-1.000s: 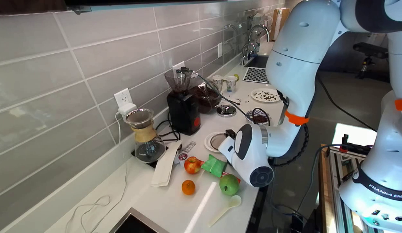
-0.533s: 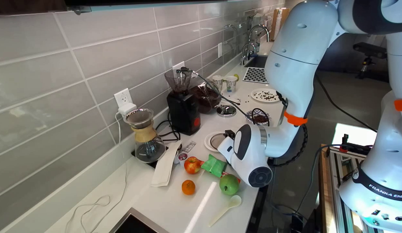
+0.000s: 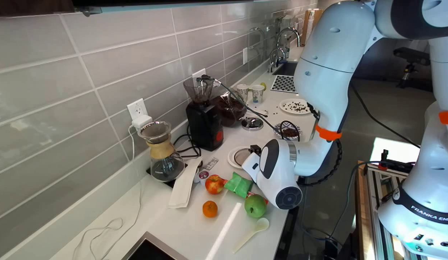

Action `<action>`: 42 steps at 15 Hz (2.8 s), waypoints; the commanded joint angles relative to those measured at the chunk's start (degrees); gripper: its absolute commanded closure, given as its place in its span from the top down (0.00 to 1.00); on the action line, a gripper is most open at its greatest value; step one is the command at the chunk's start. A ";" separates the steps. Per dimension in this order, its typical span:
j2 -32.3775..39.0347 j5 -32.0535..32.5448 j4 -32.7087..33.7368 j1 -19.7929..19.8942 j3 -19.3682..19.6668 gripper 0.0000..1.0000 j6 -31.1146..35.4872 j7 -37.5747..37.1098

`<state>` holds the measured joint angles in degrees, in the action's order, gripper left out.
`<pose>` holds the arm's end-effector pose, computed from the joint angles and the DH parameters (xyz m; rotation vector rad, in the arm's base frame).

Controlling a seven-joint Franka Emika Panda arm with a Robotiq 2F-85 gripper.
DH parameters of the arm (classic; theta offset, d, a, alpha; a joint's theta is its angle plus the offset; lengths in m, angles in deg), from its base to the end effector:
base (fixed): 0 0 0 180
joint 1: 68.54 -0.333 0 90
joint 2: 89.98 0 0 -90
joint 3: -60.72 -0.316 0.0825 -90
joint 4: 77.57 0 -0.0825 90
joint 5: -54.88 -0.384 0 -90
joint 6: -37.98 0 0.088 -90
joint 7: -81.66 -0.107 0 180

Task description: Pick up the clear lid on the white plate and put it on the black machine

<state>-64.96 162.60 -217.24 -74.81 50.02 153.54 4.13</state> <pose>0.4348 0.0839 0.1187 1.9331 0.6134 0.5150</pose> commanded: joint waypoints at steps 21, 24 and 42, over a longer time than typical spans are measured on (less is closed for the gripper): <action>2.62 -6.80 0.42 -0.84 -1.22 0.48 -2.83 3.09; 2.92 -6.83 0.49 -0.87 -1.22 0.26 -2.86 2.94; 4.66 -8.54 1.30 -1.79 -1.98 0.16 -8.32 3.23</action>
<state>-62.85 155.59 -216.93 -76.21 48.45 145.79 6.80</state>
